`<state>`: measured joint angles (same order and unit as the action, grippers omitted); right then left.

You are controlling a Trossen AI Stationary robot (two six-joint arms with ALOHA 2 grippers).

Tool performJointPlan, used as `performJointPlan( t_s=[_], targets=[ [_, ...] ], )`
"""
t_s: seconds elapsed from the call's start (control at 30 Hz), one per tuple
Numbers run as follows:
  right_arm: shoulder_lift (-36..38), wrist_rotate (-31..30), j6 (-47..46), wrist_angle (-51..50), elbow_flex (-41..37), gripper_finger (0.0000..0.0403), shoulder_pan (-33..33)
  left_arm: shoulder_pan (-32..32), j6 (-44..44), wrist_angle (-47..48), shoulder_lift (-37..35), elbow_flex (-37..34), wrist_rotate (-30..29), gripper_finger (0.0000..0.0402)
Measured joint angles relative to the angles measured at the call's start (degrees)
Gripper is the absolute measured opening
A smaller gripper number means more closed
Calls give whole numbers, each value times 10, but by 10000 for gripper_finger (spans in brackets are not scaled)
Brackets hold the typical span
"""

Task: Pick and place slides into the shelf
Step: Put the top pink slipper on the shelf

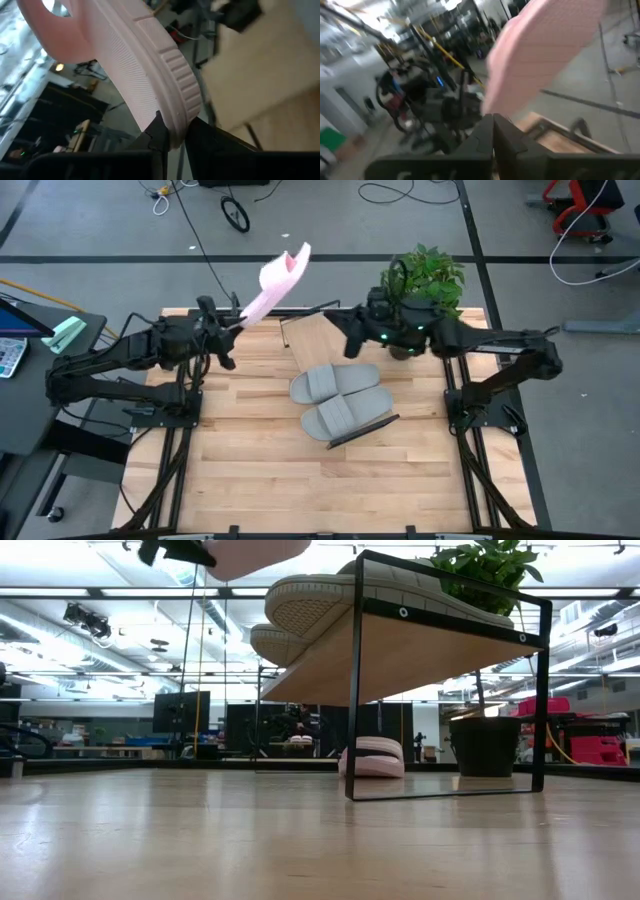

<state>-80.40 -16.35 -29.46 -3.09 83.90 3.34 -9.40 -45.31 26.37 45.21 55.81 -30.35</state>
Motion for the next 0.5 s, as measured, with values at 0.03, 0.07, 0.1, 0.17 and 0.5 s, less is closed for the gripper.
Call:
performJointPlan(
  t_s=[0.03,0.07,0.1,0.17,0.5],
  targets=[
    [11,0,0,-19,0,13,-3,7,2,15,0,0,0,46],
    [21,0,2,-40,0,15,-6,13,8,32,0,0,0,46],
    [31,0,6,-60,0,15,-10,19,15,51,1,0,2,46],
    [47,-1,9,-92,0,7,-20,30,22,80,2,0,10,46],
    [85,33,8,-177,0,4,-44,48,-101,122,59,0,36,46]
  ],
)
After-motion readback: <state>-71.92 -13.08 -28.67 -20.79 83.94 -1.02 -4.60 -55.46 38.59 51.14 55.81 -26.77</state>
